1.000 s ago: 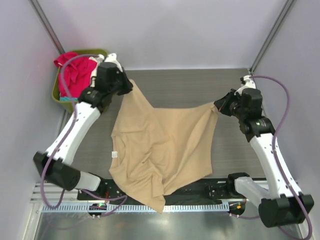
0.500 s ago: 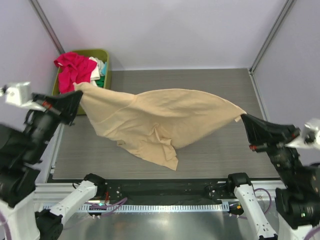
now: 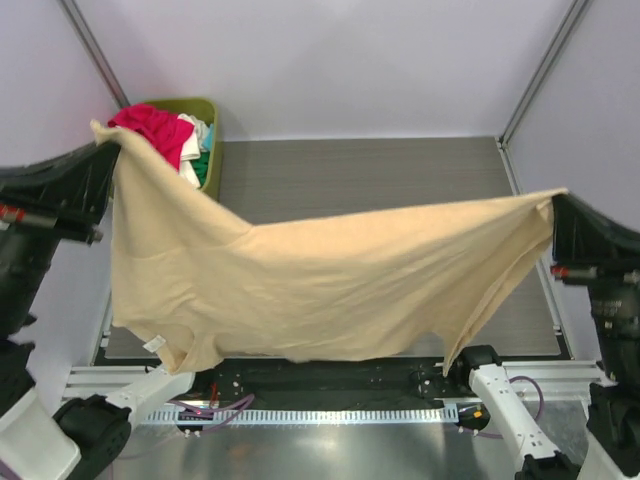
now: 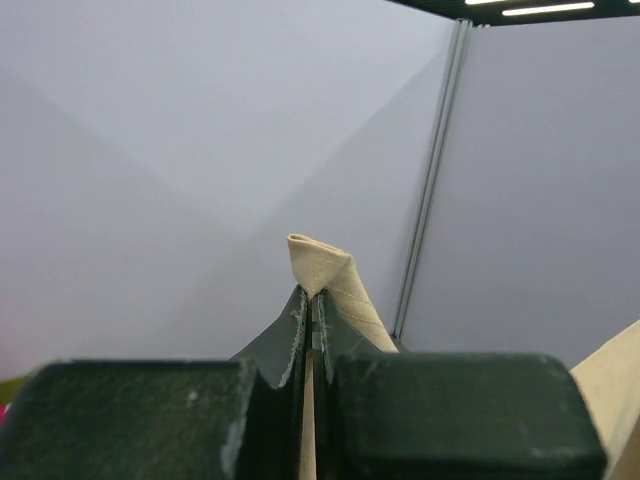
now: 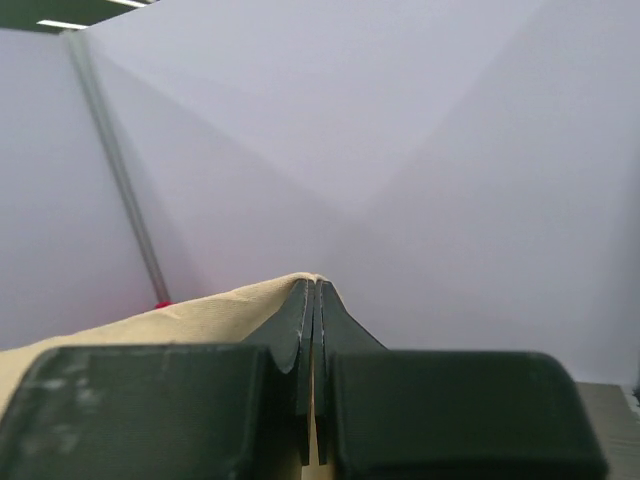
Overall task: Fold and stack the t-shirts
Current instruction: Flatten the tshirt out
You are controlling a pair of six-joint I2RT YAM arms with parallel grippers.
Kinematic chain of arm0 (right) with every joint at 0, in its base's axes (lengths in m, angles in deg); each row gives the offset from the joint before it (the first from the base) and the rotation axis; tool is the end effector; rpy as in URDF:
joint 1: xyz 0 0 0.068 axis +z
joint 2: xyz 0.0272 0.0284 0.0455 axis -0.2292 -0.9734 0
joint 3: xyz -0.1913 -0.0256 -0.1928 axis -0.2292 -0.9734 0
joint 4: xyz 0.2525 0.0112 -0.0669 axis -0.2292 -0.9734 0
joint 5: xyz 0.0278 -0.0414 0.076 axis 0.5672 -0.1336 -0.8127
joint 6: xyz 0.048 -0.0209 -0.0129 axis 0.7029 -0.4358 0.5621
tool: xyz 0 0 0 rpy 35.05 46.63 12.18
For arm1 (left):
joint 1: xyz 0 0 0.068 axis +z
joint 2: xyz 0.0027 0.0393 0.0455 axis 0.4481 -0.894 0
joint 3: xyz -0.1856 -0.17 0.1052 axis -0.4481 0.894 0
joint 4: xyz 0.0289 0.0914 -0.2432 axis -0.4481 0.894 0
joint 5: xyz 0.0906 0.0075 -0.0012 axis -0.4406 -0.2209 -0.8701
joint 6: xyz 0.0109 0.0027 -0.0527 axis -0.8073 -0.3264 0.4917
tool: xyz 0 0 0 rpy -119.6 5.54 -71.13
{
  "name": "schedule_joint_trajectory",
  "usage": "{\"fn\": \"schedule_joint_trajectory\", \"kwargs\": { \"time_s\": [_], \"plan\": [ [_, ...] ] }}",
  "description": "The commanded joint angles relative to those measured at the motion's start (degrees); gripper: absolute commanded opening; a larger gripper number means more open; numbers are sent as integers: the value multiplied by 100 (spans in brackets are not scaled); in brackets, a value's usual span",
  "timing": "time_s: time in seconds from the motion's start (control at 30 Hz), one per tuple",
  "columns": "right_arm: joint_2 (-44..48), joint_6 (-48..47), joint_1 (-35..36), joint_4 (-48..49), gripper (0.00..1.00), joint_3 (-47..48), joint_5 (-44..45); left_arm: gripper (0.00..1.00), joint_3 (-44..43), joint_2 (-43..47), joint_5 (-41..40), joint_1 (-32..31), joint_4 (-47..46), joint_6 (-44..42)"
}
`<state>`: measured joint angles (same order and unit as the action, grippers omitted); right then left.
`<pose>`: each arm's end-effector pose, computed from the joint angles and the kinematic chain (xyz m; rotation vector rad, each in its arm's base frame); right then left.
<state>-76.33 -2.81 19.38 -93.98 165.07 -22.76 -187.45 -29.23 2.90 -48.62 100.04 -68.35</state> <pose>-0.0437 0.0000 0.5401 -0.0387 1.0525 0.4023 -0.0162 0.0019 0.6266 0.1958 1.0766 -0.6147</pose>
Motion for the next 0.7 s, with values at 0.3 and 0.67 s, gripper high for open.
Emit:
{"fn": "schedule_joint_trajectory", "kwargs": {
  "time_s": [0.3,0.67],
  "plan": [
    [-3725,320,20,-235,1,-198,2613,0,-238,-3103,-229,239,-548,-256],
    [-6899,1368,-1009,1225,45,-456,1403,75,-1834,-7400,1425,1451,-1032,1113]
  ]
}}
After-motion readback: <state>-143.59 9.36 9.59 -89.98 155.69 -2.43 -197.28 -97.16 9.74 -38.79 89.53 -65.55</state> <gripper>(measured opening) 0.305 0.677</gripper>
